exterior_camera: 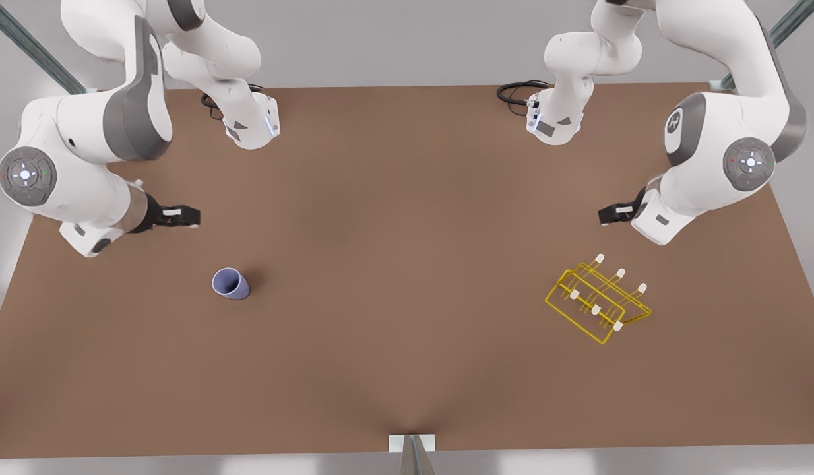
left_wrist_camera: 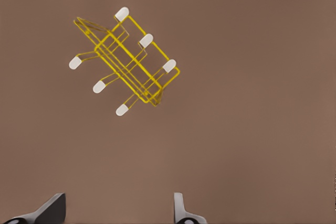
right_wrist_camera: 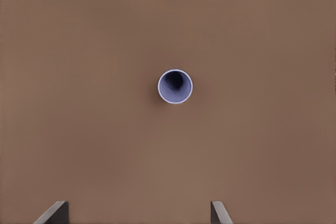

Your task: Place the cup on the cup holder

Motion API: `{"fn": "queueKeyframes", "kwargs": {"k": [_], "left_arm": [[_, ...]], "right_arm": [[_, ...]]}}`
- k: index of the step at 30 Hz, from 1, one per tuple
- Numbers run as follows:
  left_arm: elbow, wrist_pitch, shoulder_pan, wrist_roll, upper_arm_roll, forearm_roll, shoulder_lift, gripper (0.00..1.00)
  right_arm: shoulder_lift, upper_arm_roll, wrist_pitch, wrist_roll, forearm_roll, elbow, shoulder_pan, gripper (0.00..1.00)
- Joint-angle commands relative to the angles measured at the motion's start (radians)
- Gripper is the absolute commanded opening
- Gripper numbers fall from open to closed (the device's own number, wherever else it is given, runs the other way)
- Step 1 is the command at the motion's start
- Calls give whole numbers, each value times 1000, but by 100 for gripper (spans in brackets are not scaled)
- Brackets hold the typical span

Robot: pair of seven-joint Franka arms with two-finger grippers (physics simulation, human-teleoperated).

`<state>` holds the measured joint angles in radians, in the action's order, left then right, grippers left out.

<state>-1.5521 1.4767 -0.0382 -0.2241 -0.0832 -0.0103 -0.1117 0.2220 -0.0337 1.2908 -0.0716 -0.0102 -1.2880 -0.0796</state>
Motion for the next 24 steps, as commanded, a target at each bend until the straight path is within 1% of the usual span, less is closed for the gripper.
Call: {"fn": "queueKeyframes", "kwargs": {"k": [1, 3, 6, 7, 8, 9, 10, 11, 12, 14, 16, 17, 19, 21, 23, 24], "left_arm": [[6, 71, 0, 65, 0, 1, 0, 100], [6, 70, 0, 66, 0, 1, 0, 100], [7, 54, -2, 66, 0, 0, 0, 100], [7, 53, -2, 66, 0, 1, 0, 100], [7, 48, -2, 66, 0, 1, 0, 100], [7, 48, 0, 66, 0, 1, 0, 100], [7, 48, -2, 66, 0, 1, 0, 100], [7, 48, 0, 66, 0, 1, 0, 100], [7, 47, -2, 66, 0, 1, 0, 100], [7, 45, -2, 65, 0, 1, 0, 100], [7, 43, 0, 66, 0, 1, 0, 100], [6, 43, 0, 66, 0, 1, 0, 100], [6, 43, -2, 66, 0, 1, -2, 100], [6, 42, -2, 66, 0, 1, -2, 100], [6, 42, -2, 66, 0, 1, -2, 100], [6, 39, -2, 68, 0, 1, -2, 100]], "right_arm": [[-13, -2, 71, -33, -2, -8, 1, 100], [-1, -2, 71, -37, 4, -14, -11, 100], [261, -2, 130, -109, 55, -7, -173, 100], [296, -2, 195, -197, 55, -10, -215, 100], [315, -2, 226, -208, 50, -13, -224, 100], [320, -2, 323, -208, 47, -40, -217, 100], [312, -2, 444, -180, 41, -123, -164, 100], [307, -2, 513, -134, 33, -188, -148, 100], [303, -2, 556, -131, 24, -224, -134, 100], [254, -2, 682, -129, 22, -356, -108, 100], [214, -2, 760, -125, 21, -464, -103, 100], [162, -3, 762, -122, 21, -524, -100, 100], [74, -5, 880, -117, 21, -700, -68, 100], [77, -3, 943, -111, 24, -708, -45, 100], [82, -3, 1048, -94, 24, -746, -49, 100], [83, -3, 1058, -96, 24, -749, -55, 100]]}}
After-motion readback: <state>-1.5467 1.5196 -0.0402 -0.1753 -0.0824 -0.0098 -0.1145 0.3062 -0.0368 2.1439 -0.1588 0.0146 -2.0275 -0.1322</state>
